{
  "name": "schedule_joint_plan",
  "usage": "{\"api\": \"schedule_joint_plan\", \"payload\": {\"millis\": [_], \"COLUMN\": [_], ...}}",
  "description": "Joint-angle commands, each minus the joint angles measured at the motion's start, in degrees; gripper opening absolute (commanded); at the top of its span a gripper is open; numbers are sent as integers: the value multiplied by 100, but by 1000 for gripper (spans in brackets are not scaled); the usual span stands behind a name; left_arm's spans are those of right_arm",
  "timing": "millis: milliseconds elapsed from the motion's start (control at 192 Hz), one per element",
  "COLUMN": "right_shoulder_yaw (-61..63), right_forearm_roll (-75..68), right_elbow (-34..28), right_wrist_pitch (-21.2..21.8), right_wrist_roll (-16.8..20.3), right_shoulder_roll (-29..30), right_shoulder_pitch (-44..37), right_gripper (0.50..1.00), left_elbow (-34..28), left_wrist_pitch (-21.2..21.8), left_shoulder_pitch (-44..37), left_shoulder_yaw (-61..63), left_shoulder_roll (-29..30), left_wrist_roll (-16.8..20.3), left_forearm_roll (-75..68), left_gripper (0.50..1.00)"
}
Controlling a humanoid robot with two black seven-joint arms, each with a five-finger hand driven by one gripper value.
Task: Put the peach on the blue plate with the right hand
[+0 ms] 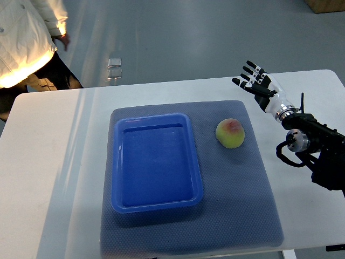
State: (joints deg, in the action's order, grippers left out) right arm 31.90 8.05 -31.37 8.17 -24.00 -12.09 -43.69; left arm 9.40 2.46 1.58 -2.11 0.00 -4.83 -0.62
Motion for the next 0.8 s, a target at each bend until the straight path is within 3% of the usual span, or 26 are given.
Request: {"api": "schedule_joint_plan", "payload": {"millis": [0,793], "right_shoulder_yaw": [-8,-70], "right_forearm_roll": [4,65], "right_elbow": [0,0], "right_wrist_pitch": [0,0], "right_wrist_roll": [1,1], "right_shoulder_roll": [5,5], "right_shoulder_pitch": [1,1], "right_gripper": [926,928], "left_elbow": [9,0], "left_wrist_pitch": [0,0], "left_shoulder_pitch": [0,0], "left_shoulder_yaw": [0,0], "left_shoulder_roll": [0,0], "left_wrist_roll": [-9,0], "left_forearm_roll": [10,10], "left_gripper": [1000,1000]}}
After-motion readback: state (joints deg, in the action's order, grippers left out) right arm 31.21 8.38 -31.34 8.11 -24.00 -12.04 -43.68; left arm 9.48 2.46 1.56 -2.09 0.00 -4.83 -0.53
